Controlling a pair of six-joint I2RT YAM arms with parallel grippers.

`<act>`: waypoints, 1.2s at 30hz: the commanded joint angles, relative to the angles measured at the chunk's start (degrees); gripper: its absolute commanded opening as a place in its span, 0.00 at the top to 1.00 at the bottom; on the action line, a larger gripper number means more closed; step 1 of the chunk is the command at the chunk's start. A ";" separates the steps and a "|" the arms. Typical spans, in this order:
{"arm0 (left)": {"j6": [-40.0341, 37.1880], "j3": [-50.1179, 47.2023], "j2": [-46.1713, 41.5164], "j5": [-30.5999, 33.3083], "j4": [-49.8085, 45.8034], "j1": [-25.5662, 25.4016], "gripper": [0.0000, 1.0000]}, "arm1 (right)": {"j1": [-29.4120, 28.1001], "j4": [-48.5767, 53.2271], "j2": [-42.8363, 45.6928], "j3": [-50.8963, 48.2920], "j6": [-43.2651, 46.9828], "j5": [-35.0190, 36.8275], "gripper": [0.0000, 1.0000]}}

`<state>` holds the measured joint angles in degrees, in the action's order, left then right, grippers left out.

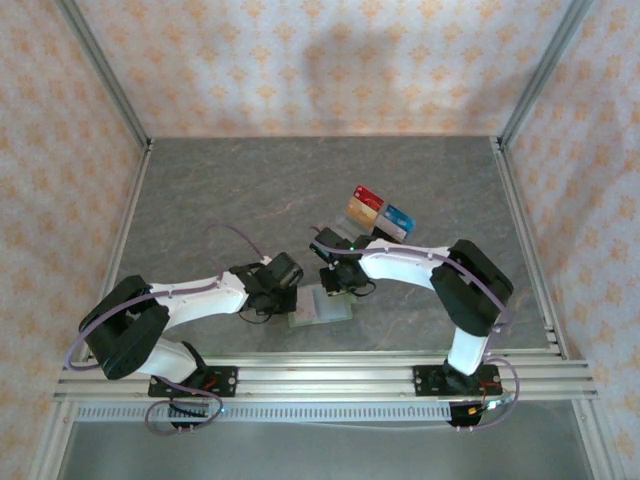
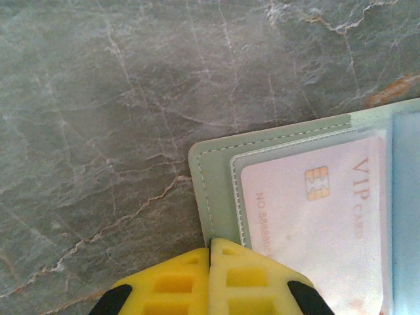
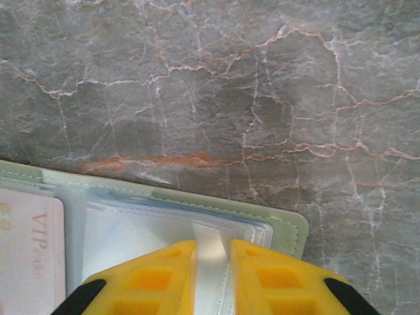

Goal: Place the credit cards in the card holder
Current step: Flip over the card slot in the card holder.

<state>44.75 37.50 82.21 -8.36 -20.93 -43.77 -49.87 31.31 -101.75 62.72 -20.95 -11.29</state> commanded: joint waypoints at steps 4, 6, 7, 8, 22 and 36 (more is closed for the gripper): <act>0.51 -2.87 3.13 2.03 0.01 0.11 0.99 | -0.41 3.00 1.09 -0.31 -0.23 4.17 0.86; 0.51 -2.87 3.13 2.01 0.09 0.12 0.99 | -0.36 3.14 1.29 -0.38 -0.23 4.34 0.92; 0.56 -2.95 3.13 2.02 0.15 0.09 0.99 | -0.41 3.22 1.29 -0.40 -0.29 4.35 0.94; 0.60 -3.03 3.15 2.03 0.16 0.11 0.99 | -0.41 3.15 1.28 -0.40 -0.24 4.40 0.95; 0.78 -3.13 3.38 2.03 0.54 0.00 0.99 | -1.09 5.17 6.79 0.63 0.16 7.73 0.85; 0.95 -3.22 3.48 2.12 0.36 -0.09 0.99 | -3.02 3.30 1.39 2.19 1.76 4.43 0.72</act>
<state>45.01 37.39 82.24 -8.34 -20.73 -43.77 -52.05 34.46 -99.53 63.55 -19.97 -7.29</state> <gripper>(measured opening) 0.040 0.281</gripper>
